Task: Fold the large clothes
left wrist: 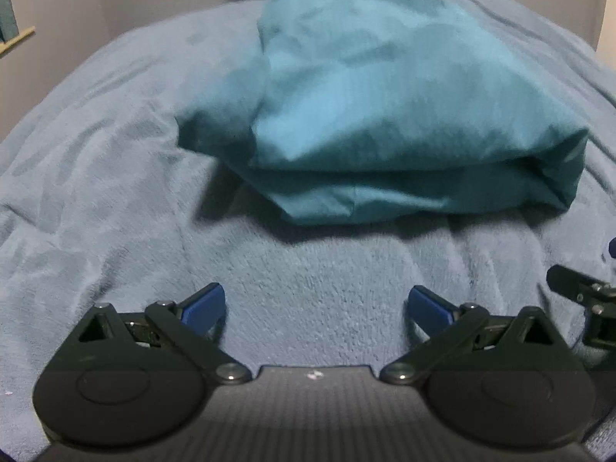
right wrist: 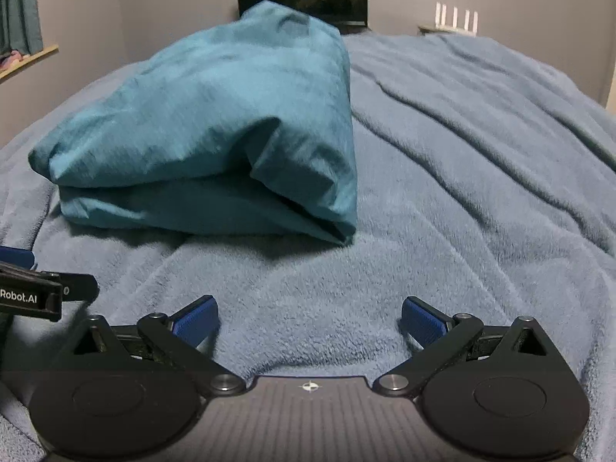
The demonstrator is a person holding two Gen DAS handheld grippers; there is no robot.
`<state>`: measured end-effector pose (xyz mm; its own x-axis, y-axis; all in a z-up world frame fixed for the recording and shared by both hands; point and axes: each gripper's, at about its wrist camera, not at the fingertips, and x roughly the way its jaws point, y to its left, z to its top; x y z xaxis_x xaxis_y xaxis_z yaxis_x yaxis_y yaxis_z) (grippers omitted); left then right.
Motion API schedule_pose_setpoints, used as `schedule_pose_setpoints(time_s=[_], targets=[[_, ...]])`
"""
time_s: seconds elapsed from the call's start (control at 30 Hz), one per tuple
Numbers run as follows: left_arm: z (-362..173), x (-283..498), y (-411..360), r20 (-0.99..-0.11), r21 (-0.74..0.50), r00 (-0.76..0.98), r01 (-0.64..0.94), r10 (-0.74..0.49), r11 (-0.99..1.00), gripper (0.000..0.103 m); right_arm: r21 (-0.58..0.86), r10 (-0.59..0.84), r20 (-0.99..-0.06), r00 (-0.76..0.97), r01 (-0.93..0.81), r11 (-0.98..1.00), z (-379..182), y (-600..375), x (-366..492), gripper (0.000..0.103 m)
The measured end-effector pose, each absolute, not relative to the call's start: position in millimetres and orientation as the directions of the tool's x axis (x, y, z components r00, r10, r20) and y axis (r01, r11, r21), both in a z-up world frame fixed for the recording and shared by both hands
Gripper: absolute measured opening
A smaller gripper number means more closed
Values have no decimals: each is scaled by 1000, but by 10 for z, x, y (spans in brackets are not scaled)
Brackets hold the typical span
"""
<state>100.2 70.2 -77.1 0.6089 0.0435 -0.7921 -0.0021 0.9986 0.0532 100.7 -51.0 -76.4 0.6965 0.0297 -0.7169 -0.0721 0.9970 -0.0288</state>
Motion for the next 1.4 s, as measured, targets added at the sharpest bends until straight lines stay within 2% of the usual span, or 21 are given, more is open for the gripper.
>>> schedule_pose_setpoints(time_s=[0.17, 1.4], targets=[[-734, 989, 696, -781, 51, 624, 1, 39, 999, 103, -40, 37, -694, 719, -90, 995, -732, -460, 935, 103], [-751, 983, 680, -778, 42, 629, 22, 19, 999, 103, -35, 34, -712, 702, -83, 996, -741, -476, 954, 103]])
